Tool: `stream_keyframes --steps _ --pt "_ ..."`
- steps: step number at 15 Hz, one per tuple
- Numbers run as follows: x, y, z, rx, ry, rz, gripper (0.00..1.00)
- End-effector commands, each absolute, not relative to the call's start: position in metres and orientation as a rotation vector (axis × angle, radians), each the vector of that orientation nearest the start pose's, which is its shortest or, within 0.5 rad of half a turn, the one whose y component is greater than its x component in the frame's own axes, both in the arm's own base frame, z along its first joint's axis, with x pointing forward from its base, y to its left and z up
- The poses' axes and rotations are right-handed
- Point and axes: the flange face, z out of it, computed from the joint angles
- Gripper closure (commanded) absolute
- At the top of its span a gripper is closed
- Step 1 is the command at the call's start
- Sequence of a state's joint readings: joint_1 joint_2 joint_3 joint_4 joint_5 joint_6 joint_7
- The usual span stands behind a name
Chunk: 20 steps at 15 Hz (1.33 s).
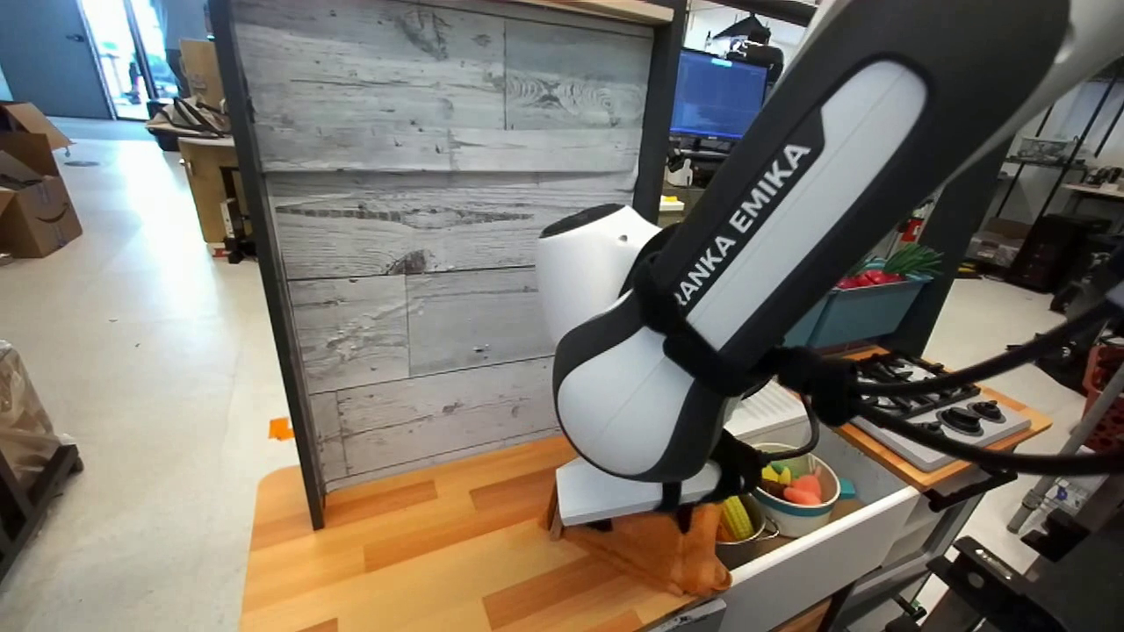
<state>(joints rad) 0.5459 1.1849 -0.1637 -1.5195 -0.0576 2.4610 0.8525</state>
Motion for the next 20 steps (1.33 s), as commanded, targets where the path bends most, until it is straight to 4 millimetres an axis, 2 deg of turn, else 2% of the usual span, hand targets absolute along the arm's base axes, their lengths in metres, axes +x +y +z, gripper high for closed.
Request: stream_keyframes --steps 1,3,7,8,10,11,13,16,18,20 --pt "0.557 0.301 -0.090 -3.343 0.359 0.107 0.00" --pt "0.556 0.343 -0.078 -3.295 0.252 0.028 0.00" --pt "0.532 0.434 -0.078 -3.163 0.091 -0.080 0.00" --pt "0.528 0.445 -0.080 -3.144 0.067 -0.083 0.00" --pt "0.531 0.450 -0.085 -3.140 0.037 -0.093 0.00" --pt "0.540 0.437 -0.087 -3.156 0.051 -0.114 0.00" --pt "0.562 0.397 -0.089 -3.166 0.180 -0.097 0.00" --pt "0.580 0.336 -0.080 -3.180 0.472 -0.054 0.00" --pt "0.590 0.291 -0.080 -3.165 0.638 -0.013 0.00" --pt "0.591 0.254 -0.090 -3.148 0.680 0.039 0.00"
